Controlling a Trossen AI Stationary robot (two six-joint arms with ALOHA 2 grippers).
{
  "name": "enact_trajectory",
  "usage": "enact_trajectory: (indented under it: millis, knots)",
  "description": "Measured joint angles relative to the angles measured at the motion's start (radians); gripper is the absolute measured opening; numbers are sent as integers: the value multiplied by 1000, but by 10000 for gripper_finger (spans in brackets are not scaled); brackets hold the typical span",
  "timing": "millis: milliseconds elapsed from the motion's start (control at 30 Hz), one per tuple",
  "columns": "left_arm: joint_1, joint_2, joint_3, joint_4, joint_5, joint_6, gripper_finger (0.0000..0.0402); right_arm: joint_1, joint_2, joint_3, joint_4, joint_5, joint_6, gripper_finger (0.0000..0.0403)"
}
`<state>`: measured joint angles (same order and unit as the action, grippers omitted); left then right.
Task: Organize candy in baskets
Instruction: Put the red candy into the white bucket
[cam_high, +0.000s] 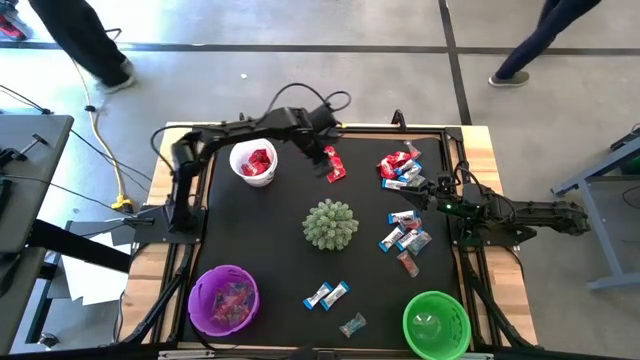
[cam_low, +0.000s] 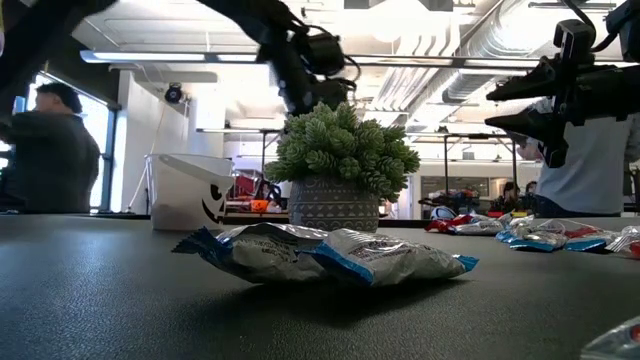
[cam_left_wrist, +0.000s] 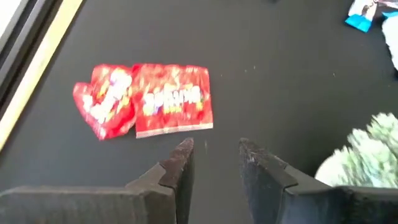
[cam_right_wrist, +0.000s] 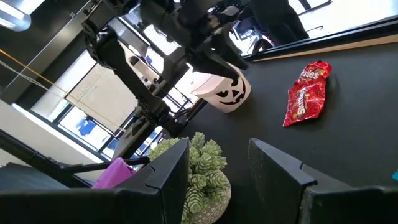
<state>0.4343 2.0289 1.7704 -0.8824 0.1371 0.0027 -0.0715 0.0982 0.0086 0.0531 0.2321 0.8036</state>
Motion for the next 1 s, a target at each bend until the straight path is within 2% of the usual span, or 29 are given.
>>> enact_trajectory:
  millis: [300, 733, 867, 1000]
  knots:
    - [-4, 178, 167, -89, 12, -26, 112, 0, 0, 0, 0, 0, 0, 162]
    - [4, 220, 192, 29, 16, -257, 190, 0, 0, 0, 0, 0, 0, 162]
    - [18, 228, 193, 52, 16, -316, 199, 0, 0, 0, 0, 0, 0, 162]
    - [31, 259, 192, 59, 64, -353, 200, 0, 0, 0, 0, 0, 0, 162]
